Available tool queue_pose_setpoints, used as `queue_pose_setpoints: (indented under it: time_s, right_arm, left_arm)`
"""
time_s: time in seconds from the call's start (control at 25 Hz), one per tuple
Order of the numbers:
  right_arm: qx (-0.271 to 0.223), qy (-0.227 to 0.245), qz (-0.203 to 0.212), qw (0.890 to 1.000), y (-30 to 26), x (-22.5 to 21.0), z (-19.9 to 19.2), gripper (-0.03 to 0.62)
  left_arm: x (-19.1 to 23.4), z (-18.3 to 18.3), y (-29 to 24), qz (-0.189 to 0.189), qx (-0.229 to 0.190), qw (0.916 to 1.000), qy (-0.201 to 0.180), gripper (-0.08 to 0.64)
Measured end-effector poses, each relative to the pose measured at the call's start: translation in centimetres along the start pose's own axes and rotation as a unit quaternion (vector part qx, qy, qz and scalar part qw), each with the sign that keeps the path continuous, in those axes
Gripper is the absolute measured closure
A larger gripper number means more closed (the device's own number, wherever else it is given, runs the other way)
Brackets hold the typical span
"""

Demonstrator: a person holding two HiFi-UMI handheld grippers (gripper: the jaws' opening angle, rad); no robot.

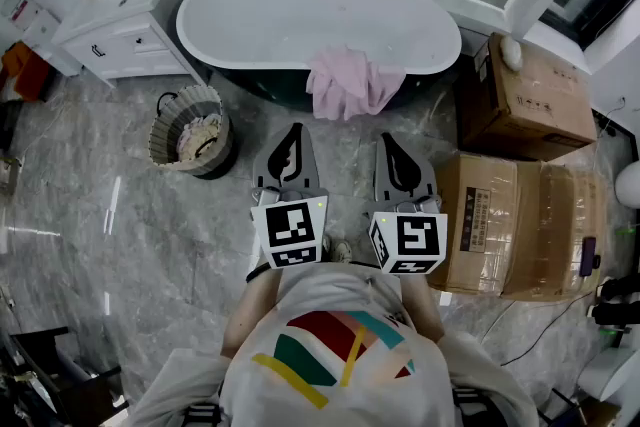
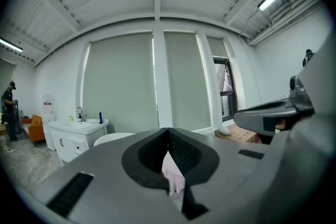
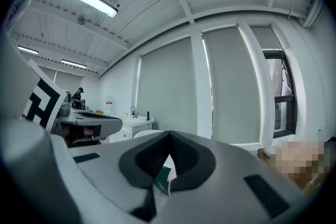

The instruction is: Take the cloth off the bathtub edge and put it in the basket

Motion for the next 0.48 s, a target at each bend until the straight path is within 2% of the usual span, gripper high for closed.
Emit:
queue_pose_setpoints:
  time_s: [0.32,0.48]
  right_arm:
    - [-0.008,0.008,0.008,1.000,0.3,-0.9,-0.4,0.581]
    - [0.003,0.012,0.019,1.000,0.3,-1.4,-0.6,0.581]
  left_arm:
    - [-0.3,-0.5,-0.2,0.017,-0.007,0.9998,0.011,0.542]
    - [-0.9,-0.6,-0.3,0.018,-0.006,0.9997,0.014,0.541]
Point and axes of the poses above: the fingertips, and each gripper's own axes: y backward along the fingers, x to its left, z out of its top, the point moved 8 cm from there along y, backward along the fingers, and after that the axes turned 7 degrees about -x, right-handed, at the moved point
